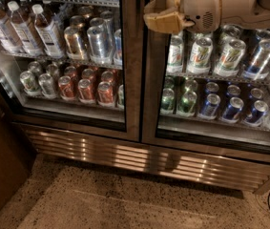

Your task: Open right fridge door

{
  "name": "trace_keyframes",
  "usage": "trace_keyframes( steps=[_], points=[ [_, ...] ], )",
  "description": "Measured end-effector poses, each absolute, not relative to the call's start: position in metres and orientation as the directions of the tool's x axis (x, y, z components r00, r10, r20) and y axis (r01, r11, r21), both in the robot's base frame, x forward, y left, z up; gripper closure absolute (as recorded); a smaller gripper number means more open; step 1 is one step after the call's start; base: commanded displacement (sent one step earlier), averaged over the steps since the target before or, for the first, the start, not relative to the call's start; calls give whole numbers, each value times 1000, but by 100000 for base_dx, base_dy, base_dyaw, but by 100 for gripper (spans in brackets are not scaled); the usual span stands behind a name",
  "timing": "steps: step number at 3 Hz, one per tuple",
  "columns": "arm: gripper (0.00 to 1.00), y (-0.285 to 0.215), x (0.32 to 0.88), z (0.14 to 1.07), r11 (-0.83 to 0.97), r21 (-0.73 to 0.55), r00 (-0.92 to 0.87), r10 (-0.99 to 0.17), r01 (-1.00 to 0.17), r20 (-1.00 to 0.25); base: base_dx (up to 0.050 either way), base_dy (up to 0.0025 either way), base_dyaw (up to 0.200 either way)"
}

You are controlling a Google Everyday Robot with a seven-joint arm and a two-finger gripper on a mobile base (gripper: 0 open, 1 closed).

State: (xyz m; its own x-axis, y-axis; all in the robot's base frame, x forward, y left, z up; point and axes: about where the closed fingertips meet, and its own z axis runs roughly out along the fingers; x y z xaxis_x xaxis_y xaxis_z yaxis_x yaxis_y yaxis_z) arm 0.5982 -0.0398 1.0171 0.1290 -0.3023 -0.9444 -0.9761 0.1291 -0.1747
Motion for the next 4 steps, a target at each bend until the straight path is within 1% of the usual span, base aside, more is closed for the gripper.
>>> trace_keyframes(
  steps=[1, 4],
  points=[
    [100, -43, 605, 1019, 129, -175, 129, -302, -976, -944, 0, 0, 0],
    [100, -44, 623, 1021, 129, -175, 129, -302, -976, -944, 0, 0, 0]
  ],
)
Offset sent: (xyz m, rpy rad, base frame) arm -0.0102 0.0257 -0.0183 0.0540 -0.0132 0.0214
